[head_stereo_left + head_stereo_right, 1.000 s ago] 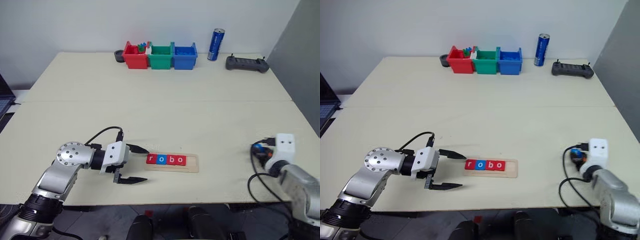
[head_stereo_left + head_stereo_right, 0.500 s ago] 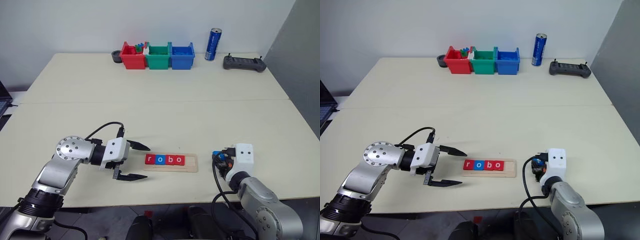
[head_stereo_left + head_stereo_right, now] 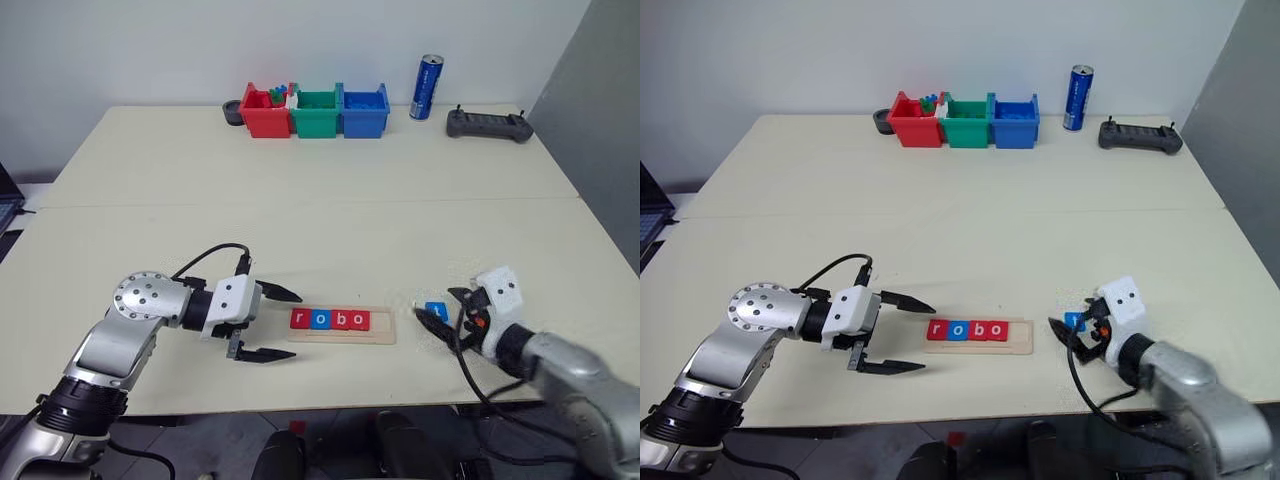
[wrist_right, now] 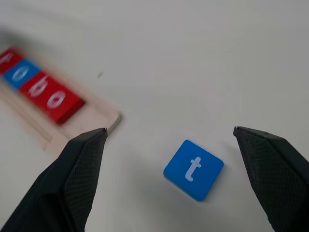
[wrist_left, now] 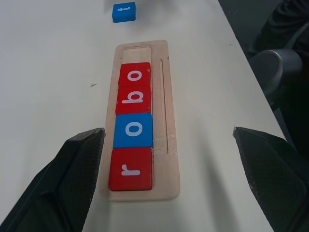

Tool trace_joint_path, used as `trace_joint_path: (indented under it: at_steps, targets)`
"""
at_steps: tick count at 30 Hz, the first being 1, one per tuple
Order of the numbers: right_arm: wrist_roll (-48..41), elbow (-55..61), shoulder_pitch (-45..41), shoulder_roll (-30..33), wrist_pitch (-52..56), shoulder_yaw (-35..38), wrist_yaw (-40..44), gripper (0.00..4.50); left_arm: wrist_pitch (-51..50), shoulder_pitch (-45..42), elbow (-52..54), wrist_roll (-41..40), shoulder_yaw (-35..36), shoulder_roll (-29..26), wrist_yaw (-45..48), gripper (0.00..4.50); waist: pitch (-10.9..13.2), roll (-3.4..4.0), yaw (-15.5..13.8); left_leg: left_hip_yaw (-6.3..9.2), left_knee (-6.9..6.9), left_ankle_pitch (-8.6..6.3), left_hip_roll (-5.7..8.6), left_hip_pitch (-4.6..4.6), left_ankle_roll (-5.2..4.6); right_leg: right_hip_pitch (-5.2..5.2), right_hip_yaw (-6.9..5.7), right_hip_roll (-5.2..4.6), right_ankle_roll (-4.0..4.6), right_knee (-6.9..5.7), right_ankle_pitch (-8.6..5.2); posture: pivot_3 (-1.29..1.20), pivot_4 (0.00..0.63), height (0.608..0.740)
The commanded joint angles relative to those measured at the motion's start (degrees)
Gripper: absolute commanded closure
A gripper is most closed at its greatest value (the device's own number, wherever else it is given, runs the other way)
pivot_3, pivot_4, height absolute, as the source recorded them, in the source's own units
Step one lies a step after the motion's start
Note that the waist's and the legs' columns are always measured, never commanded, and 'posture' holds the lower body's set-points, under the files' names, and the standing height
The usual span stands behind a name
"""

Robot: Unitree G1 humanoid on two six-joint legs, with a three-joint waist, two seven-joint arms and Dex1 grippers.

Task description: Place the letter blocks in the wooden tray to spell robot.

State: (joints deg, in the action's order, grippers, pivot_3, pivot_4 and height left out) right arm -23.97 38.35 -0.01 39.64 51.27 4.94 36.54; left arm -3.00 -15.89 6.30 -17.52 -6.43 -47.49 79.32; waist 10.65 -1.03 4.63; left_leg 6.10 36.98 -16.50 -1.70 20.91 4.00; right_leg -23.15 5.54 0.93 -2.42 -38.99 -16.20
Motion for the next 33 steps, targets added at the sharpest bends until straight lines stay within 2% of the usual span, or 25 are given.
trace_joint_path:
  at_steps: [1, 6, 13, 16, 22, 23, 27, 33]
  targets:
    - [3.67, -7.26, -2.20, 5.72, -11.64, -4.68, 9.51, 0.06, 1.21, -0.40, 0.41, -0.16, 0.74, -0.10, -0.25, 0.00, 0.01, -0.02, 0.02, 0.00, 0.00, 0.00, 0.00, 0.00, 0.00, 0.00, 0.00, 0.00, 0.00, -0.01, 0.00, 0.00, 0.150, 0.740]
    - [7.96, -20.28, -8.98, 9.64, -21.51, -9.67, 16.89, 0.06, 1.63, -0.06, 0.40, -0.18, 0.85, -0.34, -0.08, 0.00, 0.05, -0.07, 0.00, -0.08, 0.05, 0.00, 0.03, 0.04, 0.00, -0.01, 0.07, -0.04, 0.08, 0.00, 0.08, 0.00, 0.150, 0.740]
    - [7.20, -29.95, -15.26, 10.46, -22.28, -11.53, 24.63, 0.06, 1.17, 0.95, 1.68, -0.43, 1.30, -1.06, -0.26, 0.00, 0.05, -0.07, -0.07, -0.02, 0.04, 0.00, 0.03, 0.06, 0.00, -0.01, 0.02, -0.04, 0.28, -0.02, 0.20, 0.00, 0.150, 0.740]
    - [6.98, -30.80, -15.75, 10.68, -22.01, -12.35, 27.54, 0.61, 0.73, 1.43, 2.28, -0.61, 1.56, -1.36, -0.48, 0.00, 0.05, -0.07, -0.15, 0.00, 0.03, 0.00, 0.03, 0.05, 0.00, -0.02, 0.00, -0.05, 0.28, -0.03, 0.20, 0.00, 0.150, 0.740]
    - [9.07, -30.99, -16.38, 9.18, -24.44, -14.04, 27.57, 2.83, 1.27, 1.64, 1.43, -0.72, 1.79, -1.53, -0.26, 0.00, 0.05, -0.06, -0.24, 0.00, 0.05, 0.00, 0.03, 0.04, 0.00, -0.02, 0.00, -0.05, 0.28, -0.05, 0.20, 0.00, 0.150, 0.740]
    - [9.57, -30.99, -16.39, 9.09, -25.04, -14.28, 27.55, 3.06, 1.49, 1.66, 1.16, -0.69, 1.79, -1.49, -0.18, 0.00, 0.05, -0.06, -0.23, -0.01, 0.05, 0.00, 0.03, 0.04, 0.00, -0.02, 0.00, -0.05, 0.28, -0.05, 0.20, 0.00, 0.150, 0.740]
    - [9.69, -29.66, -16.37, 9.37, -25.71, -13.80, 27.74, 3.05, 1.99, 1.78, 0.75, -0.53, 1.65, -1.36, -0.15, 0.00, 0.05, -0.06, -0.23, 0.00, 0.05, 0.00, 0.03, 0.04, 0.00, -0.02, 0.00, -0.04, 0.28, -0.05, 0.20, 0.00, 0.150, 0.740]
    - [7.39, -19.17, -17.04, 11.00, -20.46, -13.03, 27.25, 3.05, 1.78, 1.95, 1.17, -0.31, 1.48, -1.31, -0.62, 0.00, 0.07, -0.04, -0.23, 0.01, 0.04, 0.00, 0.02, 0.04, 0.00, -0.02, 0.00, -0.04, 0.28, -0.07, 0.20, 0.00, 0.150, 0.740]
